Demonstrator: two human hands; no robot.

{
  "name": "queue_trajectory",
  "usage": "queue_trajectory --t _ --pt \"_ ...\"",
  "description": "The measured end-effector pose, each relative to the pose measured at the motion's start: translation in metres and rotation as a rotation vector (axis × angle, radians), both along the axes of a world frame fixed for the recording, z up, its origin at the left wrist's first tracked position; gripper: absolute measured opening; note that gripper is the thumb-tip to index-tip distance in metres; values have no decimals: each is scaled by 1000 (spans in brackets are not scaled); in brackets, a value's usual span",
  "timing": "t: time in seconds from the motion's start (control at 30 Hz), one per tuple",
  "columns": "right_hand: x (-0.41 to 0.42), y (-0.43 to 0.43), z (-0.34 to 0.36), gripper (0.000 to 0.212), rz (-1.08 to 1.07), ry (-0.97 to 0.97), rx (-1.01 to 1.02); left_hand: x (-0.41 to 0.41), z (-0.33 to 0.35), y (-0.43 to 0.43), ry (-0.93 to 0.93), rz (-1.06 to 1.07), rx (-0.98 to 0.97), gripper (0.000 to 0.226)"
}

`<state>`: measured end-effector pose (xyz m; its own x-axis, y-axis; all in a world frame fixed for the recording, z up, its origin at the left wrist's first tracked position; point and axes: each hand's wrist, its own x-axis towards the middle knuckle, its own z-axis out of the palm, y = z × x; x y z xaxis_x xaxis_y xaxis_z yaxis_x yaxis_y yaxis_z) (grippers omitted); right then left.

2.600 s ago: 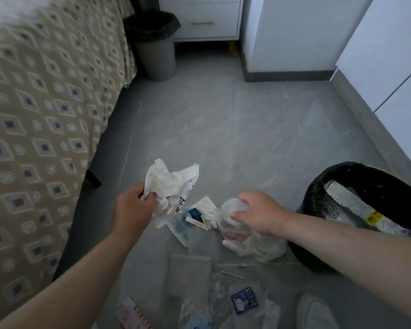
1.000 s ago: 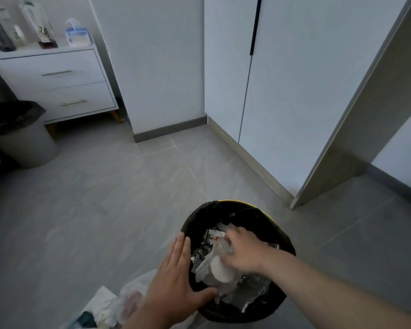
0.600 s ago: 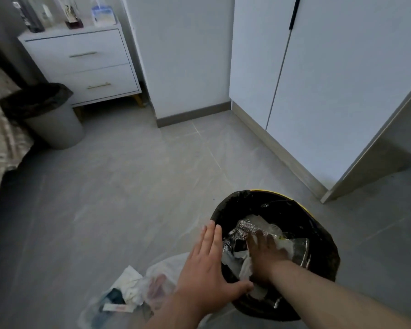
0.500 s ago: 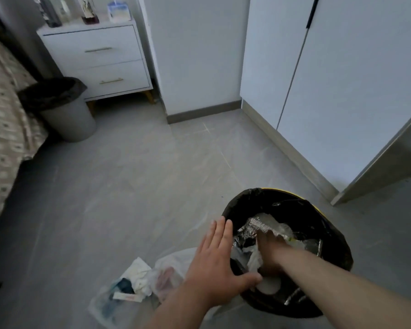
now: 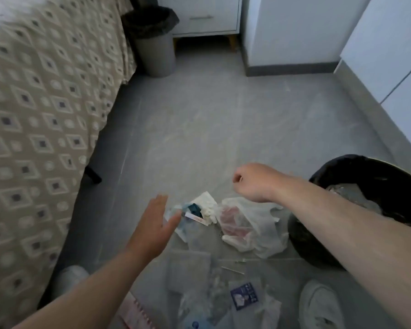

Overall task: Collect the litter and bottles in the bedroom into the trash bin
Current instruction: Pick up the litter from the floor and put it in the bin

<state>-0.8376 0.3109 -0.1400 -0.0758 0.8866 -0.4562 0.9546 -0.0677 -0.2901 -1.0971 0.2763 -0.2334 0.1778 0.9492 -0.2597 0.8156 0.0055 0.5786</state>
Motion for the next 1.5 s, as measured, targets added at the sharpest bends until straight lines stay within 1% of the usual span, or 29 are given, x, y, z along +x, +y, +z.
queue_trajectory --t 0.07,0.13,0.2,0.3,0.37,0.43,0.5,0.6,0.67,0.73,0.8,0.87,0.97,1.07,1.13,1.23,1.3,1.37,1.4,1.5 --pt "-15 -2 -34 21 -30 49 -52 -11 -21 -6 49 22 -64 70" --pt "-16 -6 -70 29 -52 23 -132 -13 -38 -6 53 23 -134 71" --pt "-4 -14 -97 42 -47 -51 -192 -8 -50 0 30 9 -155 68" --pt "19 -19 -133 60 -6 -204 -187 2 -89 18 76 -16 -207 74" --pt "32 -20 -154 75 27 -299 -203 11 -107 31 131 -53 -194 77" --pt "41 -23 -171 84 45 -354 -258 18 -120 44 253 -162 -153 81" --pt "46 -26 -187 84 30 -345 -305 22 -128 59 384 -326 -97 82" --pt "48 -32 -206 80 -48 -272 -337 27 -134 78 492 -516 -78 73" --pt "48 -37 -214 77 -65 -256 -332 27 -137 84 559 -585 -81 70" --pt "46 -41 -216 64 -67 -232 -283 26 -138 86 558 -596 -55 60" --pt "47 -41 -214 44 -74 -192 -213 25 -139 85 494 -554 -45 52" --pt "48 -38 -208 33 -53 -179 -201 22 -140 83 421 -475 -101 48" --pt "51 -34 -200 29 -52 -176 -195 18 -139 80 249 -311 -191 41" --pt "53 -33 -192 24 -106 -140 -135 13 -130 79 133 -104 -212 27" --pt "52 -32 -185 21 -122 -118 -103 8 -120 80 91 -24 -186 22" --pt "48 -29 -166 19 -116 -100 -47 -5 -99 81 49 35 -164 19" --pt "45 -26 -149 17 -105 -80 -11 -16 -83 79 41 82 -145 16" --pt "44 -25 -129 10 -97 -65 19 -26 -66 75 41 139 -118 12" --pt "44 -25 -118 11 -98 -56 35 -30 -57 72 24 176 -114 11" --pt "45 -27 -83 23 -116 -13 81 -37 -28 64 -79 300 -120 9"
